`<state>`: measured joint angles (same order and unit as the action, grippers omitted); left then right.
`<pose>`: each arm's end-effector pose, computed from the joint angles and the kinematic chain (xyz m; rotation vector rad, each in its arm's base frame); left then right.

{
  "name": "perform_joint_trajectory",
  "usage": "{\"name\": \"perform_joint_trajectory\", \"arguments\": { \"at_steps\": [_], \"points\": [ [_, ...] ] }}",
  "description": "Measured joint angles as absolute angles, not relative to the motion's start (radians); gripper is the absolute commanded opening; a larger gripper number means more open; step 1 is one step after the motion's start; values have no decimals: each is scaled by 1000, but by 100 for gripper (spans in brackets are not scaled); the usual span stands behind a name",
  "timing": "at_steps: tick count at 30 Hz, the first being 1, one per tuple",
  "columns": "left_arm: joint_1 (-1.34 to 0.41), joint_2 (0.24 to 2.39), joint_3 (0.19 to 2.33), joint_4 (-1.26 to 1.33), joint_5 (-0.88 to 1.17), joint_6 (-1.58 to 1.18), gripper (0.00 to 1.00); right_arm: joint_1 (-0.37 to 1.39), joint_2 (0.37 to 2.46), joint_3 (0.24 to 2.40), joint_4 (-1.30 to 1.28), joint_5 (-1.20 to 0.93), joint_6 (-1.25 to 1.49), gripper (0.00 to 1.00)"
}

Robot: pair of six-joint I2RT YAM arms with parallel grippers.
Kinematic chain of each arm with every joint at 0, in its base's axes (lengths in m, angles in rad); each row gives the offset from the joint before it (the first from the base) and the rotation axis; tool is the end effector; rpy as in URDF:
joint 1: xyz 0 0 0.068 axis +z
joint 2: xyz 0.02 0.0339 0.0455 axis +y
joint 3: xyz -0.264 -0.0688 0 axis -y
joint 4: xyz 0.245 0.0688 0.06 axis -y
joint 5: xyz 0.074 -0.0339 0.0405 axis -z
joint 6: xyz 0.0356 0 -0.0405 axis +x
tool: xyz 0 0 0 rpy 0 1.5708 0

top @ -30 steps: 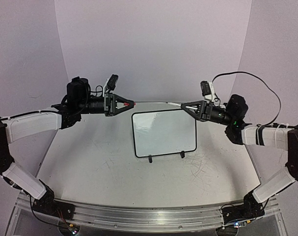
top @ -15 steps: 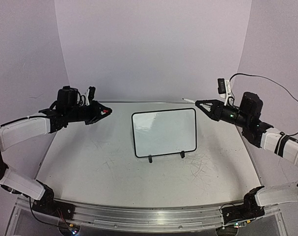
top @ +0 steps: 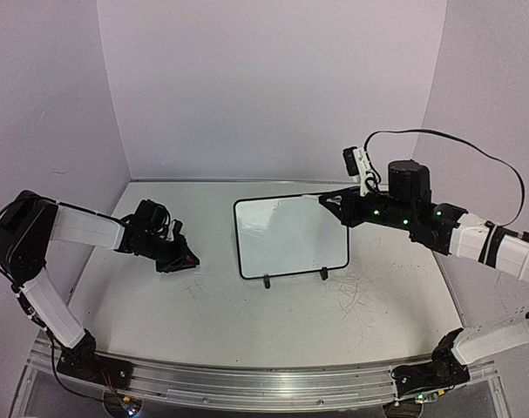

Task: Write a sentence on the whiteboard
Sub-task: Place the pen cap at the center of the board.

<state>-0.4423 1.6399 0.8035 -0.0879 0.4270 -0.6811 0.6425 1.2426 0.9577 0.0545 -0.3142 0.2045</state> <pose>0.2748 -0.1465 0.1503 -0.1247 2.6579 -0.9605 0.2271 0.1837 0.3275 -0.6336 1.7693 0.8766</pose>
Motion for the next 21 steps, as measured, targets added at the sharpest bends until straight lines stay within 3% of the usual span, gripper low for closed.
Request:
{"name": "perform_joint_trajectory", "arguments": {
  "at_steps": [14, 21],
  "points": [
    [-444, 1684, 752, -31, 416, -678, 21, 664, 1264, 960, 36, -298, 187, 0],
    [-444, 1682, 732, -21, 387, -677, 26, 665, 1275, 960, 38, -299, 187, 0]
  ]
}}
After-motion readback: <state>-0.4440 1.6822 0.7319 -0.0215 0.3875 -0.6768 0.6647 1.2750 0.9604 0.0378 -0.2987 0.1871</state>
